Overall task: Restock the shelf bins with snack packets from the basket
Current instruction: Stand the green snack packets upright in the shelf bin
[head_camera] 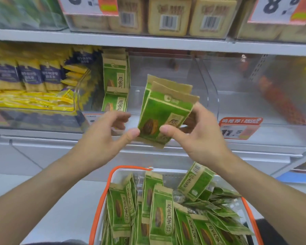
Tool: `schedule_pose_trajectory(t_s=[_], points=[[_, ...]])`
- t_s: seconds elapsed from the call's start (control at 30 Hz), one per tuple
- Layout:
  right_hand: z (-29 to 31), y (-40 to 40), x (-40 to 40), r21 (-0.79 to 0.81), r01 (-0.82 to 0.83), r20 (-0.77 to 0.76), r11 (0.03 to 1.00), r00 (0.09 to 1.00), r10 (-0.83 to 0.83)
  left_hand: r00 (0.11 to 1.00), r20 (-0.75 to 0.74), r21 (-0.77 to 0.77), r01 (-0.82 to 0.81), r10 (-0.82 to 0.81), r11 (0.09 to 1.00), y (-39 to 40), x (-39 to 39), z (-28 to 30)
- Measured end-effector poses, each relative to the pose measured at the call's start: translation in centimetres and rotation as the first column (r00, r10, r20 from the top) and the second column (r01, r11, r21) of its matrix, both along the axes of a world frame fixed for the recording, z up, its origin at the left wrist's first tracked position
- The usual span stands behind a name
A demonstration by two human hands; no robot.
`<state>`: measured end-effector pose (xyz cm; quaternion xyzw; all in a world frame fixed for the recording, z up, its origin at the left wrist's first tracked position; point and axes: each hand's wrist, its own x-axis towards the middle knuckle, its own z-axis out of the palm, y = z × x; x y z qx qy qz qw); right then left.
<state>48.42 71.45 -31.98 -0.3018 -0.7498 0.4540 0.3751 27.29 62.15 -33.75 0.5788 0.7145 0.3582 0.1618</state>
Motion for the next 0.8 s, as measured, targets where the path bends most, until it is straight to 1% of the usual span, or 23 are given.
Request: schedule_pose_trajectory(t_s=[0.07,0.1,0.13,0.17,0.23,0.3,0.4,0.47,0.5,0.57,0.6,0.63,0.67,0.73,0.77,0.8], points=[[1.6,0.1,-1.1,0.19,0.049,-0.041,0.981,0.998,-0.042,0.983,-0.126,0.119,-0.115,0.129,0.986,0.1,-1.4,0.2],[2.3,0.3,-1.8,0.254,0.062,-0.058,0.965,0.997,-0.048,0.967,-0.176,0.156,-0.156,0.183,0.975,0.1,-2.1,0.2],[2.7,0.7,-2.6,0.286,0.071,-0.061,0.956,0.997,-0.056,0.948,-0.219,0.177,-0.194,0.231,0.965,0.1,-2.7,0.0],[3.0,1.2,-3.5,0.28,0.083,-0.057,0.957,0.996,-0.07,0.925,-0.264,0.189,-0.228,0.273,0.955,0.1,-3.1,-0.3],[2.9,2.5,-5.8,0.207,0.108,-0.036,0.972,0.994,-0.103,0.876,-0.369,0.198,-0.253,0.311,0.947,0.1,-3.7,-1.3],[2.7,4.0,-8.2,0.137,0.125,0.016,0.983,0.992,-0.128,0.85,-0.427,0.173,-0.259,0.309,0.95,0.2,-4.0,-2.4],[2.4,6.1,-11.7,0.102,0.102,0.132,0.989,0.985,-0.115,0.843,-0.44,0.129,-0.279,0.308,0.951,0.4,-4.2,-3.1],[1.5,7.3,-13.8,0.074,0.082,0.219,0.994,0.971,-0.096,0.843,-0.439,0.131,-0.284,0.312,0.95,0.6,-4.2,-3.1],[0.9,7.8,-14.7,0.023,0.072,0.243,0.997,0.967,-0.075,0.845,-0.433,0.138,-0.282,0.314,0.949,0.8,-4.2,-3.1],[-0.3,8.6,-16.3,-0.16,0.042,0.284,0.986,0.959,0.005,0.843,-0.43,0.16,-0.28,0.322,0.947,1.0,-4.3,-3.0],[-0.8,8.8,-16.8,-0.242,0.035,0.328,0.97,0.944,0.048,0.839,-0.433,0.168,-0.282,0.328,0.944,1.1,-4.4,-3.0],[-0.9,8.9,-17.1,-0.282,0.033,0.4,0.959,0.913,0.086,0.834,-0.44,0.171,-0.285,0.332,0.943,1.2,-4.5,-3.0],[-1.1,8.9,-17.3,-0.291,0.042,0.478,0.956,0.872,0.107,0.83,-0.449,0.166,-0.287,0.331,0.943,1.2,-4.6,-3.0],[-1.4,9.0,-17.7,-0.308,0.069,0.581,0.949,0.804,0.13,0.82,-0.471,0.147,-0.291,0.326,0.945,1.2,-4.7,-3.0],[-1.4,9.1,-17.9,-0.343,0.074,0.598,0.937,0.786,0.156,0.814,-0.481,0.142,-0.293,0.325,0.945,1.1,-4.7,-3.0],[-1.2,9.0,-18.1,-0.4,0.063,0.579,0.915,0.791,0.198,0.81,-0.488,0.138,-0.296,0.325,0.945,1.2,-4.7,-3.0]])
